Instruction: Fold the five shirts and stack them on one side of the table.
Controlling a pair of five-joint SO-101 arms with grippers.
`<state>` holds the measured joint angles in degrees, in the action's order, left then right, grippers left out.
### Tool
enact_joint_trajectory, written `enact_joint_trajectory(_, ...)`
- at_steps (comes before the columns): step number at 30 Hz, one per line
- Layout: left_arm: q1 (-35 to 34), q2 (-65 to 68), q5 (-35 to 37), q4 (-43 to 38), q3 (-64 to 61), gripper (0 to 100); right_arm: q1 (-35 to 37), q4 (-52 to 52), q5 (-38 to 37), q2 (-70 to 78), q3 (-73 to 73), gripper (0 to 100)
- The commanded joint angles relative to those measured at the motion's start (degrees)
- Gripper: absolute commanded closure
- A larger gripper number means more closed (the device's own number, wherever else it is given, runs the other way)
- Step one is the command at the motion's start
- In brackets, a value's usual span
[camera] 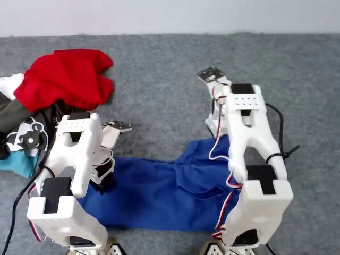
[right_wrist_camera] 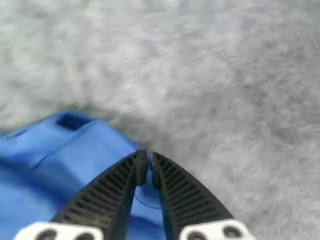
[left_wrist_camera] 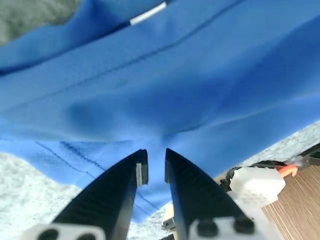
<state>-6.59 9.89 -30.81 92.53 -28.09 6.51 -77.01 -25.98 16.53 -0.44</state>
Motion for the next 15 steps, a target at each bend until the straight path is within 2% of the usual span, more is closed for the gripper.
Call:
enact_joint_trajectory(1,0.4,-1.8,-0.5,-0.4,0.0,92,3.6,-4.4,-1.6,-5.2,-1.4,98.8)
enact_joint_trajectory(6,0.4,-1.8,-0.5,-0.4,0.0,92,6.4,-10.2,-1.6,-7.2,-1.4,98.8)
enact_joint_trajectory(15,0.4,-1.8,-0.5,-0.4,0.0,92,6.3,-19.5,-3.8,-13.8,-0.8,98.8)
